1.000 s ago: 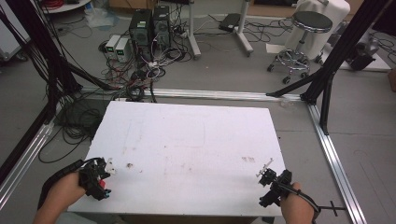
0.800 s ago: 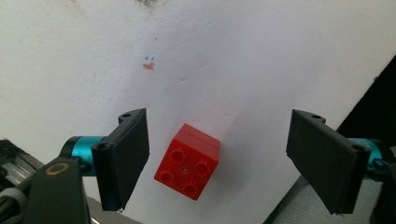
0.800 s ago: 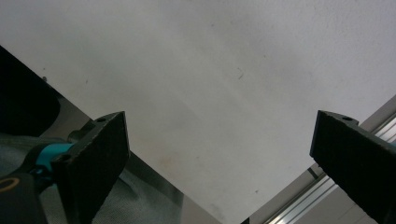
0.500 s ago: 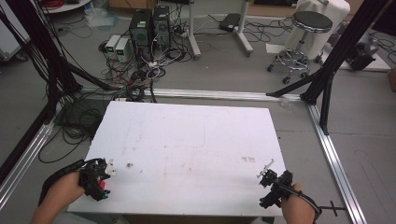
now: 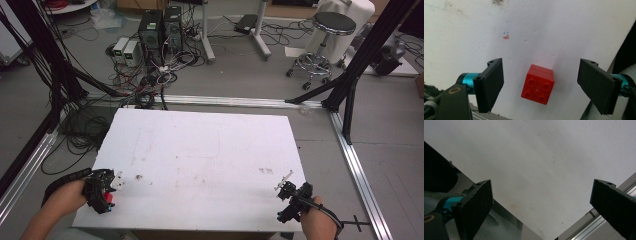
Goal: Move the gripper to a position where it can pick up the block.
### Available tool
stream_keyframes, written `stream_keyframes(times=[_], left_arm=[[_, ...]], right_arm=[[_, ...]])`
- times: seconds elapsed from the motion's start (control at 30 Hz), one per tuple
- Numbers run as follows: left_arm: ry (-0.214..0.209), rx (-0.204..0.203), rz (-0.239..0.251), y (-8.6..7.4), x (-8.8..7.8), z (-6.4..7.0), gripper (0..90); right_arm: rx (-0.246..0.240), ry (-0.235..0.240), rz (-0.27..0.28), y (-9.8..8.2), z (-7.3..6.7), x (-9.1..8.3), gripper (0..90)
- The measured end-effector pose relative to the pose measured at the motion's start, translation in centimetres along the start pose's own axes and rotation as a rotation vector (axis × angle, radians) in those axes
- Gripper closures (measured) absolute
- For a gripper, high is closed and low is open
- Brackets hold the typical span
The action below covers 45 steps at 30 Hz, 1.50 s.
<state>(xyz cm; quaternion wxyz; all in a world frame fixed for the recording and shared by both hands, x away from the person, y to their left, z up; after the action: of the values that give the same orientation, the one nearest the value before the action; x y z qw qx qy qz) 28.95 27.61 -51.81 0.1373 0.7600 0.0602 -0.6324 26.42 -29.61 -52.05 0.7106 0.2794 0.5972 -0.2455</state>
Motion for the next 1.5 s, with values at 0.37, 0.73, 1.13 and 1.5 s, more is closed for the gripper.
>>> stream_keyframes(times=[0.37,0.73,1.13,1.5], left_arm=[[-0.026,0.088,-0.028,-0.5,0.4,-0.3,21.6],[-0.044,0.165,-0.045,-1.5,0.8,-0.7,21.6],[-0.067,0.228,-0.044,-2.3,1.9,-0.6,21.7],[-0.068,0.261,-0.042,-2.7,2.9,-0.6,21.7]], right_arm=[[0.003,0.006,-0.004,-0.1,-0.1,0.1,4.0],[0.001,0.009,-0.003,-0.1,-0.1,0.2,4.0],[-0.002,0.007,-0.003,0.0,-0.1,0.2,4.0],[-0.005,0.008,-0.005,0.1,-0.2,0.3,4.0]])
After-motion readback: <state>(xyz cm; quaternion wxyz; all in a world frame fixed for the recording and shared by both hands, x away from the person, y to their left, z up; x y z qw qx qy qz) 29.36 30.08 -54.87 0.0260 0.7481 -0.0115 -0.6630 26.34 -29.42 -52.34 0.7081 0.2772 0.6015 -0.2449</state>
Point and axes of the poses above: each handheld gripper's, and its own axes: x roughly forward along the jaws, y roughly out of its top, z roughly to its right, the point moved 4 cm from there along x, roughly forward along the jaws, and after that the axes turned 1 degree about -x, right-handed, at the moved point
